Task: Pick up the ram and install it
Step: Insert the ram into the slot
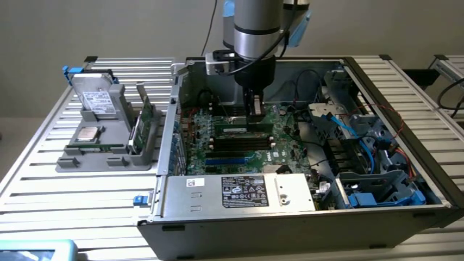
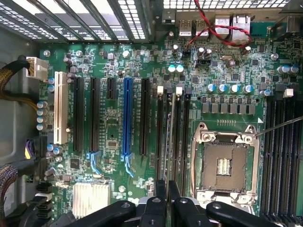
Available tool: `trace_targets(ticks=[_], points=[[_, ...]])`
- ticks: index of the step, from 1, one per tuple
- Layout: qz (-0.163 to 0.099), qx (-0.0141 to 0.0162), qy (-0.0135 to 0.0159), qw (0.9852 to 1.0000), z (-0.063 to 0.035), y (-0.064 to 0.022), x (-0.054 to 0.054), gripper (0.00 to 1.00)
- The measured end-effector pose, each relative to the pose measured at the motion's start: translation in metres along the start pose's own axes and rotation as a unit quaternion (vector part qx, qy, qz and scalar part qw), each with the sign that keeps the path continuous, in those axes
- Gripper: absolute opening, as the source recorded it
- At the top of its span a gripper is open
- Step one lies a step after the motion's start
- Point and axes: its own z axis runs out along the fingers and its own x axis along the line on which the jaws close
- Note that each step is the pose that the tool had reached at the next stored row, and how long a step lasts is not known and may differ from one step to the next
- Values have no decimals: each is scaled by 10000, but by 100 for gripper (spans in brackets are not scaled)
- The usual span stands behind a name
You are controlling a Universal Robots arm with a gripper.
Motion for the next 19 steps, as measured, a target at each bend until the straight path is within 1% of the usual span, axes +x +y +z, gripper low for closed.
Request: trace_targets(ticks=[6, 19], points=[[0, -1, -1, 10000, 24, -1, 35, 14], [0, -2, 0, 10000, 170, 3, 25, 14]])
